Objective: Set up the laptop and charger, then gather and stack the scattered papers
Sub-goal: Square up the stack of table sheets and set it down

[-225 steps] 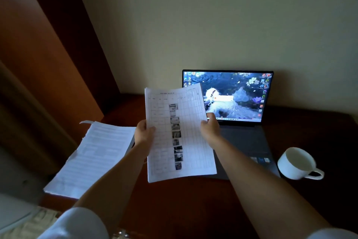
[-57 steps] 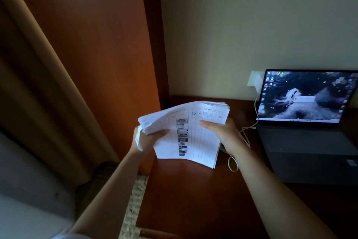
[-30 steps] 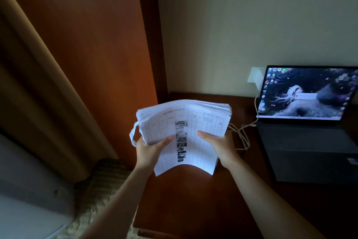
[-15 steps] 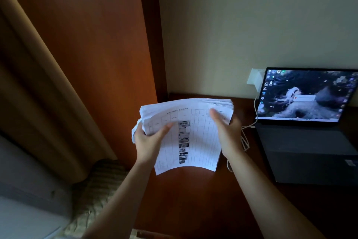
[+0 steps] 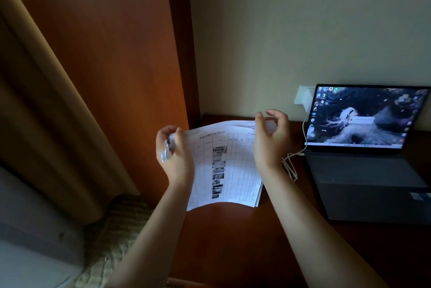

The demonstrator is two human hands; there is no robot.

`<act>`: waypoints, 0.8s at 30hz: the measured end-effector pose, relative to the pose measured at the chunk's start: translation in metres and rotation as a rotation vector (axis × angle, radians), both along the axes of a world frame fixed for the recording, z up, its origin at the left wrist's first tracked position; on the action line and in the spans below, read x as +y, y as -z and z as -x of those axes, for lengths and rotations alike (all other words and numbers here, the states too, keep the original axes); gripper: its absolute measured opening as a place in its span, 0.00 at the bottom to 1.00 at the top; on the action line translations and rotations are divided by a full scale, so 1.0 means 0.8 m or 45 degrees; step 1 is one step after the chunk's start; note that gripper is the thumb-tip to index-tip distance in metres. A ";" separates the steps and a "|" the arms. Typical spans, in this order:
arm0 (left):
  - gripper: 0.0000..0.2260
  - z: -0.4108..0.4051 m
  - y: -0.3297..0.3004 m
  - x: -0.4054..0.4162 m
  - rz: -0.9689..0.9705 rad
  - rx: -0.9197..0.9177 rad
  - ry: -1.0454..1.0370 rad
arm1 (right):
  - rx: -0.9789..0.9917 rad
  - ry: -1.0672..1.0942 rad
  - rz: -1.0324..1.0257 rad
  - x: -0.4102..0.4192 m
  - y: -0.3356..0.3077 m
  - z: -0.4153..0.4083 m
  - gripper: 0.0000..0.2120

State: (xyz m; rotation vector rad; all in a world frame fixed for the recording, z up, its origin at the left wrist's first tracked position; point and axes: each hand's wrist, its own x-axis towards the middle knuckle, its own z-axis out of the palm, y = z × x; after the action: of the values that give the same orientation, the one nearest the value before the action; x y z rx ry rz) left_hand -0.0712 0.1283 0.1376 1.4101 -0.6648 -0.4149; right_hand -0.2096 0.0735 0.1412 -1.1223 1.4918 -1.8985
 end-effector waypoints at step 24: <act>0.16 -0.029 0.104 0.011 -0.370 0.129 0.625 | -0.028 -0.763 -0.754 0.032 0.100 0.046 0.15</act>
State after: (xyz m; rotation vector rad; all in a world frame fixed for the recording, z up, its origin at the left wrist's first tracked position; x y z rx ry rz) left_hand -0.0481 0.1374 0.0543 1.4779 -0.8946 -0.9964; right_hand -0.2466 0.0990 0.0612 -1.0838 1.3642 -0.9766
